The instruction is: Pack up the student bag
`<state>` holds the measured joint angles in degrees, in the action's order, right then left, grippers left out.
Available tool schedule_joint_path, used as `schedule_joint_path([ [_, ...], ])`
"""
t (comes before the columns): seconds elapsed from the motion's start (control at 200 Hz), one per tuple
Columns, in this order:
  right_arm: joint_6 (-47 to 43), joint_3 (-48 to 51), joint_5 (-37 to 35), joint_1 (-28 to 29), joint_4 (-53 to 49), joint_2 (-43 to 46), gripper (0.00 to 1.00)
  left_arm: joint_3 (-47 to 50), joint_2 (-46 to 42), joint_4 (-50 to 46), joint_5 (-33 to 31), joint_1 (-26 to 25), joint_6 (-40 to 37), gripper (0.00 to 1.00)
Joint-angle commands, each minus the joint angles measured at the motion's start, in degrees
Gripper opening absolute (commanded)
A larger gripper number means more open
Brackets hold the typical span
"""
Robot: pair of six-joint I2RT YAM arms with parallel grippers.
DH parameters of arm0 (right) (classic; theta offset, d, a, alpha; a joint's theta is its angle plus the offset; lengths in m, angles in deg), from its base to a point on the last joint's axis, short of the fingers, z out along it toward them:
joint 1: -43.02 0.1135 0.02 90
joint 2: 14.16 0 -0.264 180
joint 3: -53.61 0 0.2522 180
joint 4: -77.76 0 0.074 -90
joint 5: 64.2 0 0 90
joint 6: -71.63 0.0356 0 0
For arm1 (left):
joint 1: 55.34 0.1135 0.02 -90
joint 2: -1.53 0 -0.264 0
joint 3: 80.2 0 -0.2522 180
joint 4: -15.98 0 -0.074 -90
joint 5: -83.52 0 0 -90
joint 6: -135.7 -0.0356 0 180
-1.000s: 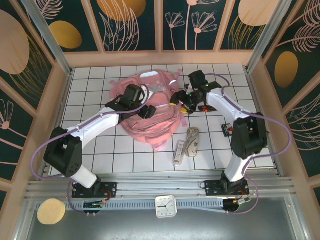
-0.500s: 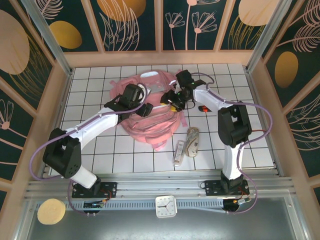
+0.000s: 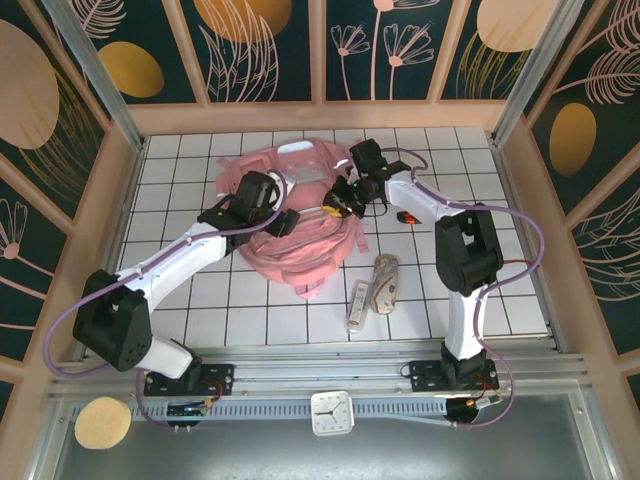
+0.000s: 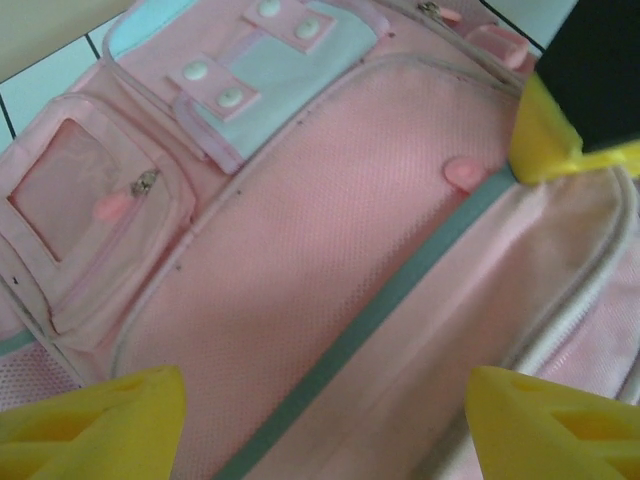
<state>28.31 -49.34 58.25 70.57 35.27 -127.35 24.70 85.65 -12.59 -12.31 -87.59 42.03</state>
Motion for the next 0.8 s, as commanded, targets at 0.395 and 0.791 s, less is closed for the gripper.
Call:
schedule_joint_path([
  [0.395,9.4,0.8,5.9,-0.4,9.6,6.7,0.00,0.0,1.4,1.6,3.0,-1.5,-8.7,0.75],
  [0.791,8.2,2.4,5.5,-1.1,8.0,9.0,0.00,-7.9,9.3,0.6,-10.4,-1.7,-6.0,0.50],
])
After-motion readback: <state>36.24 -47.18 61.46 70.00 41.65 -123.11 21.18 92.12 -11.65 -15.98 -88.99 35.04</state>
